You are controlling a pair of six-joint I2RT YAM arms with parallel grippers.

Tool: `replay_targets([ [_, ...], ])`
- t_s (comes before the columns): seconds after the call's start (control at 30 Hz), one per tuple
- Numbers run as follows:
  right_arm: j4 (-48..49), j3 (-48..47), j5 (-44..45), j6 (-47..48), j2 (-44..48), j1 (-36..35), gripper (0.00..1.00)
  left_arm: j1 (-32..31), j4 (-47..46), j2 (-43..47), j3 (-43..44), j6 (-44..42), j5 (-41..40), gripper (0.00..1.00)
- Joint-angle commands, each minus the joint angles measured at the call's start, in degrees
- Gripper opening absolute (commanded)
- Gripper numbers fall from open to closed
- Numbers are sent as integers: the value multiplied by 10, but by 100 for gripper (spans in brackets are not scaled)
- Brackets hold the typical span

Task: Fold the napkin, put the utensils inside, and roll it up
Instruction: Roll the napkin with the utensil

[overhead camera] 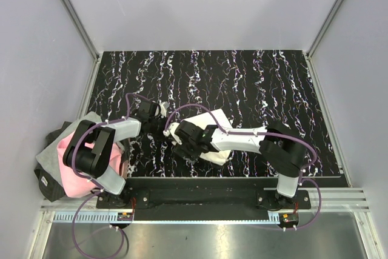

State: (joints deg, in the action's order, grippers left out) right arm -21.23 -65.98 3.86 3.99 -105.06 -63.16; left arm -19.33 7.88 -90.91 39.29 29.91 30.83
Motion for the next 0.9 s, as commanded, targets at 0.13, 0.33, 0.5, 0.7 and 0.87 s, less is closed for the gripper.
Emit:
replay_targets([
  [0.13,5,9,-31,-34,-36,49,71,3,6,23,12,-15,-11,0],
  [0.33,-14,5,-127,-36,-52,74,61,4,6,56,14,-16,-26,10],
  [0.5,-26,4,-179,-33,-58,77,44,15,11,101,9,-16,-44,29],
  [0.7,-43,-5,-193,-33,-59,80,39,19,9,152,-17,-20,-69,40],
  [0.87,-64,-28,-192,-36,-40,79,52,20,-4,152,-30,-17,-67,41],
])
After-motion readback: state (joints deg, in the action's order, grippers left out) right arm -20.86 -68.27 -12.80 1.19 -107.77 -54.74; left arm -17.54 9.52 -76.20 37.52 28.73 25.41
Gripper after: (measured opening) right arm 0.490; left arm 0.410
